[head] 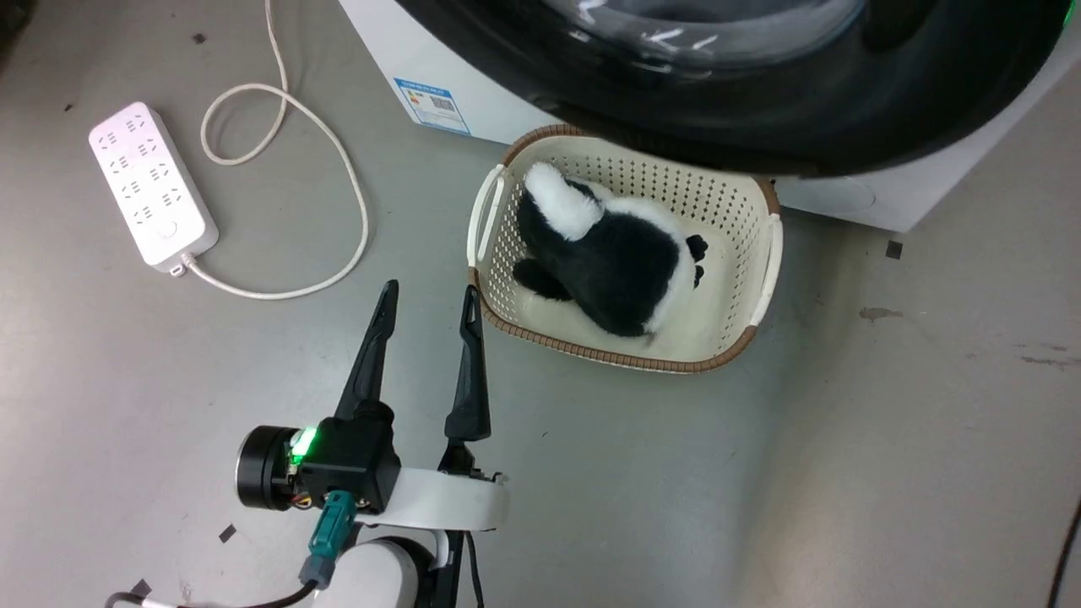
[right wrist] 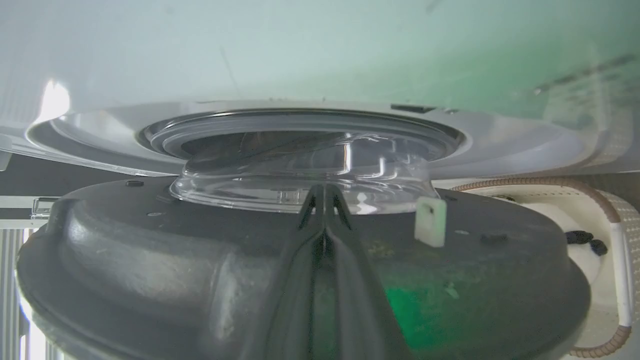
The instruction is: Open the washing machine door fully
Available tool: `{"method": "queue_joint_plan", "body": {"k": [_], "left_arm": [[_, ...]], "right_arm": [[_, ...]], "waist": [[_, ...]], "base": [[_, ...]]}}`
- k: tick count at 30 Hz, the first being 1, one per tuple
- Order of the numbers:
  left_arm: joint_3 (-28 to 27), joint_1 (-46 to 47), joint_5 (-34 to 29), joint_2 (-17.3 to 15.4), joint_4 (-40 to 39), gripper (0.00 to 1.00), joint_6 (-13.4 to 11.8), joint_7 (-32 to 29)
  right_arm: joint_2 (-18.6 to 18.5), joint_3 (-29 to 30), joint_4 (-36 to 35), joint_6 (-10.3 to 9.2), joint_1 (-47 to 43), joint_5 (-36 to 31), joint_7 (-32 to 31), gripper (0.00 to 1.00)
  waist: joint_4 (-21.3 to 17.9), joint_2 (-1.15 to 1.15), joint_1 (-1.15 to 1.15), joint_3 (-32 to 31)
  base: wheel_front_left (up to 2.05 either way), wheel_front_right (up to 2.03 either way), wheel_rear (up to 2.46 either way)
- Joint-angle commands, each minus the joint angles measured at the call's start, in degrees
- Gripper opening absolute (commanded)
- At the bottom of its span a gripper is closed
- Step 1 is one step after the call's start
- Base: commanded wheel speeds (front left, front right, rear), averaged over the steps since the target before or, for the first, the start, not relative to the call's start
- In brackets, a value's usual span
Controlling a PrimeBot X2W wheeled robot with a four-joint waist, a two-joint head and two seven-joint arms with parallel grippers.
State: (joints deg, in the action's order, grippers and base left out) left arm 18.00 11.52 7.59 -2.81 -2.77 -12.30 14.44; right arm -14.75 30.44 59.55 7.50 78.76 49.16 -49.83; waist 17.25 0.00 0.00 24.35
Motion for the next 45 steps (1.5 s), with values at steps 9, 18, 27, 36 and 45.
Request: {"method": "queue_joint_plan", "body": {"k": [9, 18, 27, 36, 45], "left_arm": [[-1.74, -2.63, -1.06, -0.07, 1.7, 1.0, 1.46, 0.56], [-2.41, -5.92, -2.05, -0.07, 3.6, 1.0, 3.66, 0.56], [-2.15, -9.44, -2.29, -0.07, 4.89, 1.0, 6.02, 0.56], [-1.15, -11.06, -1.26, -0.07, 5.27, 1.0, 6.86, 0.56], [-4.21, -10.34, -0.44, -0.07, 4.06, 1.0, 5.98, 0.56]], "right_arm": [[9.13, -0.09, -12.6, -0.01, -19.22, 4.6, -8.58, 0.0], [11.82, -4.91, -22.87, -0.01, -32.76, 11.07, -15.1, 0.0], [11.86, -25.58, -29.71, -0.01, -45.67, 27.81, -11.02, 0.0], [11.86, -40.28, -36.45, -0.01, -53.46, 34.65, -3.87, 0.0], [10.6, -36.11, -43.22, -0.01, -53.42, 26.05, 10.63, 1.0]], "waist": [[-2.42, 0.0, 0.0, -7.66], [-2.76, 0.0, 0.0, -12.67], [-2.23, 0.0, 0.0, -16.39], [-1.21, 0.0, 0.0, -17.2], [-4.26, 0.0, 0.0, -18.01]], "base": [[0.0, 0.0, 0.0], [0.0, 0.0, 0.0], [0.0, 0.0, 0.0], [0.0, 0.0, 0.0], [0.0, 0.0, 0.0]]}}
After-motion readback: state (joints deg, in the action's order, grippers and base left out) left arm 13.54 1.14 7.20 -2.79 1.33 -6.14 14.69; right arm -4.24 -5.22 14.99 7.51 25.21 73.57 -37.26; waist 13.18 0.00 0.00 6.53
